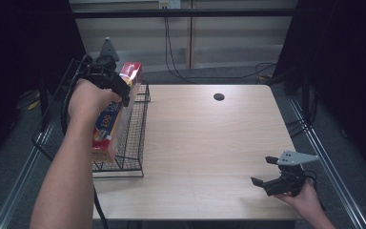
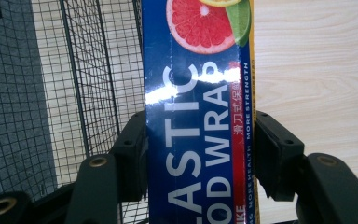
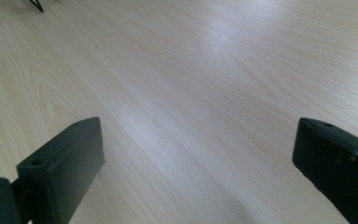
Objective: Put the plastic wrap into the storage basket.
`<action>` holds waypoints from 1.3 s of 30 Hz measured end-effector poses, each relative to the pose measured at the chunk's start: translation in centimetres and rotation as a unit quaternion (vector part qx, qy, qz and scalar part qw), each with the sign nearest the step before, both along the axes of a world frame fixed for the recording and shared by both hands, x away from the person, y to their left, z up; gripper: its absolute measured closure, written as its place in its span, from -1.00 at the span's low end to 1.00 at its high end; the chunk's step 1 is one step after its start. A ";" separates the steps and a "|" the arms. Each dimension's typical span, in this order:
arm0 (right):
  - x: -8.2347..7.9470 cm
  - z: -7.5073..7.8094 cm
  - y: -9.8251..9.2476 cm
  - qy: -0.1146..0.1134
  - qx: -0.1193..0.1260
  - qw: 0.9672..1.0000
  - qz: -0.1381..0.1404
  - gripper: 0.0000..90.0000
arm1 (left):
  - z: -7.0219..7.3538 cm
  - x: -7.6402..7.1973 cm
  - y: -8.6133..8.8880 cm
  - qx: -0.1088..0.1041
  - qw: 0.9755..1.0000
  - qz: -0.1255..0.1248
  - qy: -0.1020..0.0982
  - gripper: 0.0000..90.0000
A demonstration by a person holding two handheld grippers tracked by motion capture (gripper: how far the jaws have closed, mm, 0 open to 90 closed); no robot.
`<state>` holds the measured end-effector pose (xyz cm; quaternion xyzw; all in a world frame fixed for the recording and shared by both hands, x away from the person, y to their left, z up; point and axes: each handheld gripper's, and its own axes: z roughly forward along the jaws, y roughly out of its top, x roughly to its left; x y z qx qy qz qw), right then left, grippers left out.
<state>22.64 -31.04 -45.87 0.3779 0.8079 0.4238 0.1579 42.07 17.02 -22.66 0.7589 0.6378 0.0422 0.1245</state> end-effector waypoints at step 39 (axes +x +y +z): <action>0.0 -0.1 0.1 0.002 -0.004 1.000 0.006 -0.96 | 0.1 0.0 4.2 0.007 0.999 0.045 -0.008 0.00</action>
